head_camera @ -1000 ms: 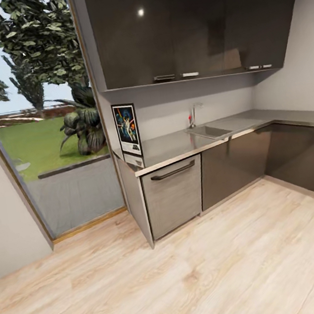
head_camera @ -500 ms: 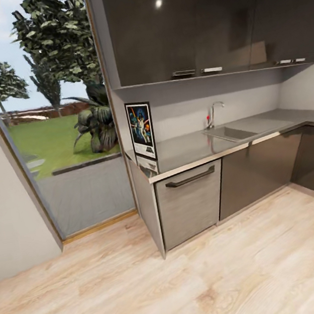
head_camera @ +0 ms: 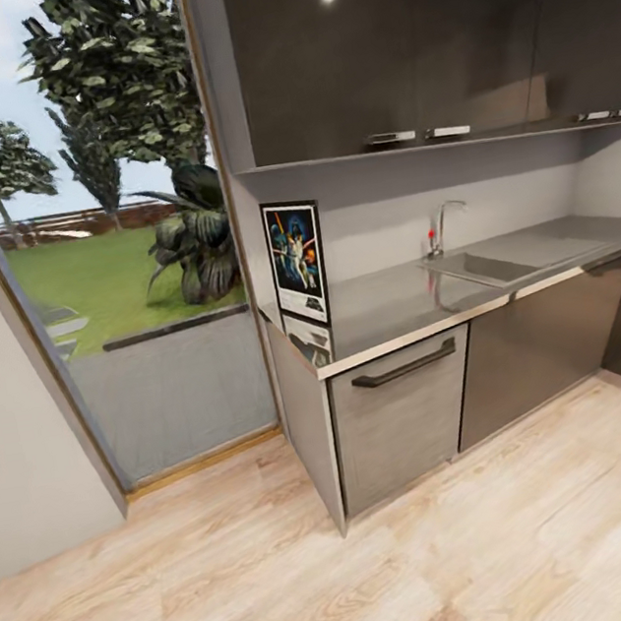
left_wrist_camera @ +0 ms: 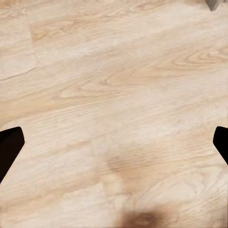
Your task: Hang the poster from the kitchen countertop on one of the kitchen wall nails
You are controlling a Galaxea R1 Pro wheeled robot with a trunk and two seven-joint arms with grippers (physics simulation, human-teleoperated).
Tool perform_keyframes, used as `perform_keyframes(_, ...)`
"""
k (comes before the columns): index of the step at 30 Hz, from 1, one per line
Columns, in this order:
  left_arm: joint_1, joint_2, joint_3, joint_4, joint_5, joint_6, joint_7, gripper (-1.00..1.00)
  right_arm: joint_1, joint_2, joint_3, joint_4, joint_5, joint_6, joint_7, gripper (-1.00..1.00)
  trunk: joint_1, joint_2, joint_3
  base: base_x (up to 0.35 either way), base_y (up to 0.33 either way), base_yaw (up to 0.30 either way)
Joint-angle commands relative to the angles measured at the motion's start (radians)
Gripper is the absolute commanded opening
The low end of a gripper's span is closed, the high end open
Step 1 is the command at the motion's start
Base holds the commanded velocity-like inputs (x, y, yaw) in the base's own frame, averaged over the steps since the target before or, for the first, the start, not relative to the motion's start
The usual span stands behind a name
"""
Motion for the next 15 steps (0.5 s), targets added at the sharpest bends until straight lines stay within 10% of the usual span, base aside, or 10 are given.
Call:
perform_keyframes(1, 0.0, 0.0, 0.0, -0.001, 0.0, -0.002, 0.0, 1.0, 0.0, 0.0, 0.001, -0.001, 0.001, -0.026, -0.004, 1.0, 0.001, 0.0, -0.001, 0.251, 0.271, 0.0)
perform_keyframes(7, 0.0, 0.0, 0.02, -0.002, 0.0, -0.002, 0.0, 1.0, 0.005, -0.004, -0.002, -0.209, 0.005, -0.166, -0.018, 1.0, 0.001, 0.0, -0.001, 0.247, 0.275, 0.0)
perform_keyframes(8, 0.0, 0.0, 0.036, -0.002, -0.001, -0.002, 0.0, 1.0, 0.009, -0.022, -0.005, -0.38, 0.004, -0.144, -0.044, 1.0, 0.001, 0.0, -0.001, 0.248, 0.273, 0.0)
perform_keyframes(15, 0.0, -0.001, 0.038, -0.003, -0.001, -0.002, 0.0, 1.0, 0.01, -0.031, -0.005, -0.714, 0.003, 0.076, -0.047, 1.0, 0.001, 0.0, -0.001, 0.267, 0.243, 0.0)
